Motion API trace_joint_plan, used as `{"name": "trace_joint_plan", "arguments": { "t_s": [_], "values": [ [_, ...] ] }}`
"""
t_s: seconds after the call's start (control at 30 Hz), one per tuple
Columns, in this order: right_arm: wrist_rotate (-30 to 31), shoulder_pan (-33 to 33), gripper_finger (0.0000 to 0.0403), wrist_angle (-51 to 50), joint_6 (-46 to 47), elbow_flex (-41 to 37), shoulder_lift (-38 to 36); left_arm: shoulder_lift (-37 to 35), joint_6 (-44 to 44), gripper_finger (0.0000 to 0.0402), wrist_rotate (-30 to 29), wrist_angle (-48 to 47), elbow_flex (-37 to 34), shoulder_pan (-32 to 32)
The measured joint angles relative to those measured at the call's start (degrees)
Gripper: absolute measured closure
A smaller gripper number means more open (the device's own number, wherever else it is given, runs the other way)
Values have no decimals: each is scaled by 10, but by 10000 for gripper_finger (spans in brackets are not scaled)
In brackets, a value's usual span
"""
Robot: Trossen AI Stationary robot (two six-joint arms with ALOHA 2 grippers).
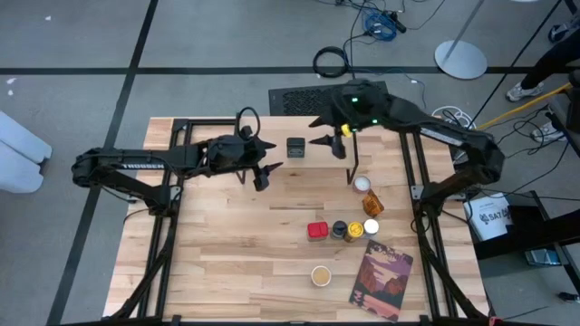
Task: Shelf spices
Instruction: Put the red can of spices on the shelf
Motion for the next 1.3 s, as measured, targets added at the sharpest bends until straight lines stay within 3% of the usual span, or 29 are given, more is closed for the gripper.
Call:
{"name": "trace_joint_plan", "arguments": {
  "t_s": [0.17, 0.3, 0.47, 0.57, 0.83, 1.1, 1.3],
  "values": [
    [15, 15, 164, -59, 14, 37, -73, 0, -1, 123, 4, 5, 0, -14],
    [20, 45, 163, -105, 64, 37, -143, 0, -29, 123, 46, 9, 0, -35],
    [80, 140, 163, -154, 135, 25, -191, 25, -50, 123, 114, 9, 0, -99],
    [130, 208, 163, -154, 170, -2, -207, 56, -75, 123, 123, 12, 0, -146],
    [241, 345, 163, -152, 259, -106, -218, 195, -122, 119, 16, 92, 0, -218],
    [253, 417, 163, -76, 331, -217, -226, 274, -141, 46, -44, 166, 0, -236],
    [256, 431, 163, -40, 346, -254, -227, 311, -136, 18, -37, 224, 0, -242]
  ]
}}
